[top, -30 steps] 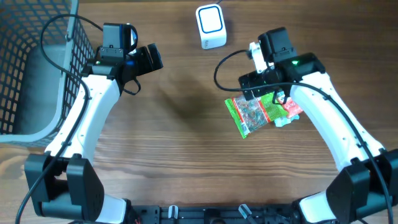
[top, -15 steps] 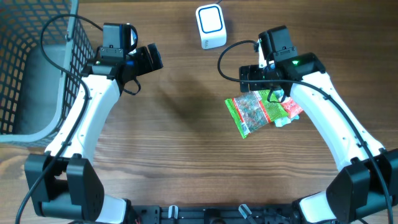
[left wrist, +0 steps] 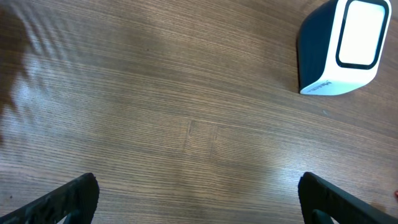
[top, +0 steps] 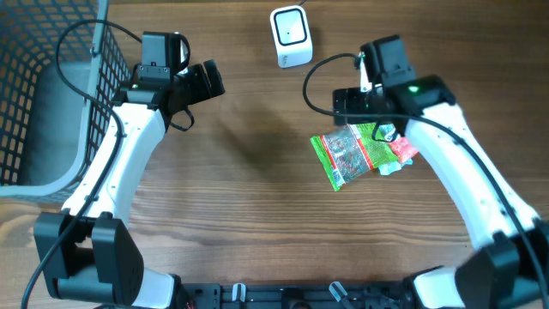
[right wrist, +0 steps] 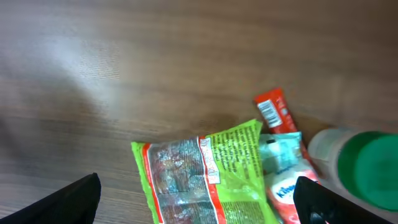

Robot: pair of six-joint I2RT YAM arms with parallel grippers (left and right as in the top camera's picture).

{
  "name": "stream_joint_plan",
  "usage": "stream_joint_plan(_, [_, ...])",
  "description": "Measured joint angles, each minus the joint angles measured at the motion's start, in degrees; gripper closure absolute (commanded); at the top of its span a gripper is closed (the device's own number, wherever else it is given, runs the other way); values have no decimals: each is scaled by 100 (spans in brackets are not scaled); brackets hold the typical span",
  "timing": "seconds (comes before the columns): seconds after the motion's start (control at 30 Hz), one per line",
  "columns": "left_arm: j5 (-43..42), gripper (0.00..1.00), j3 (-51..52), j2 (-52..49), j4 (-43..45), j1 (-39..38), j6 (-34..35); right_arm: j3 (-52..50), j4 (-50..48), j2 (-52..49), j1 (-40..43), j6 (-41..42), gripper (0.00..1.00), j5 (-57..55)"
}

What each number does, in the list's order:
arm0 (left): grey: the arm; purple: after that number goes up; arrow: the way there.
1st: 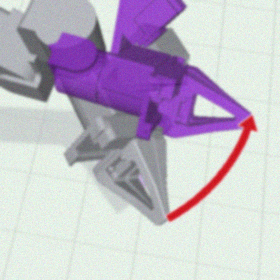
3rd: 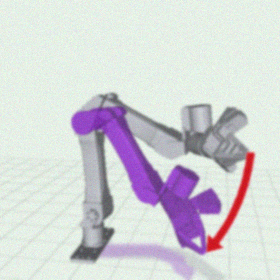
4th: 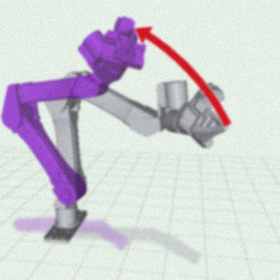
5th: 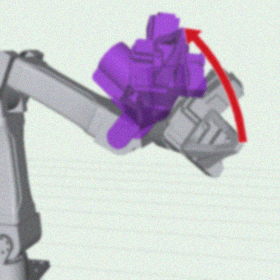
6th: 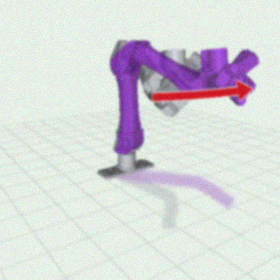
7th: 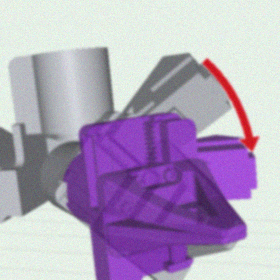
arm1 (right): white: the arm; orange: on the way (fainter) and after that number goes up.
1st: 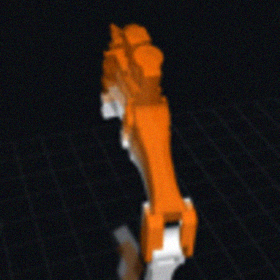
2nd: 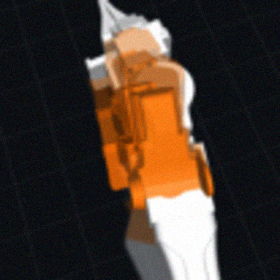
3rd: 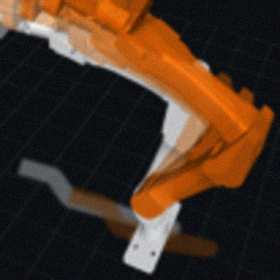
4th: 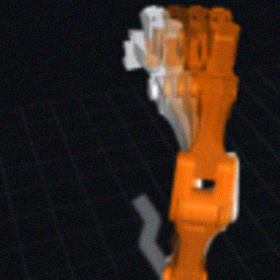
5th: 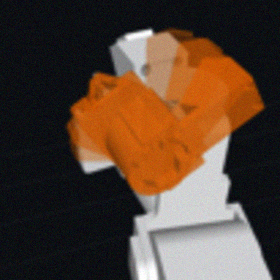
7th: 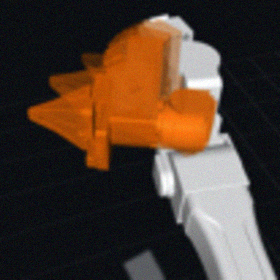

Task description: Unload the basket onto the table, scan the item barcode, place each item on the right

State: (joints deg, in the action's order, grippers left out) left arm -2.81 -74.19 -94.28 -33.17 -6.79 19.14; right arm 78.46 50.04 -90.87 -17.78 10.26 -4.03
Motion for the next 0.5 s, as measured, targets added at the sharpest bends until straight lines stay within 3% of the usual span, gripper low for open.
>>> stream_joint_plan(0.27, [0,0,0,0,0,0,0,-50,-424,3254,46,-417,0,-490])
stream_joint_plan(0.4, [-2,0,0,-2,-4,0,0,-1075,-494,5733,195,-717,0,-553])
stream_joint_plan(0.5, [-2,0,0,-2,4,0,0,-2448,-997,7274,752,-713,0,-503])
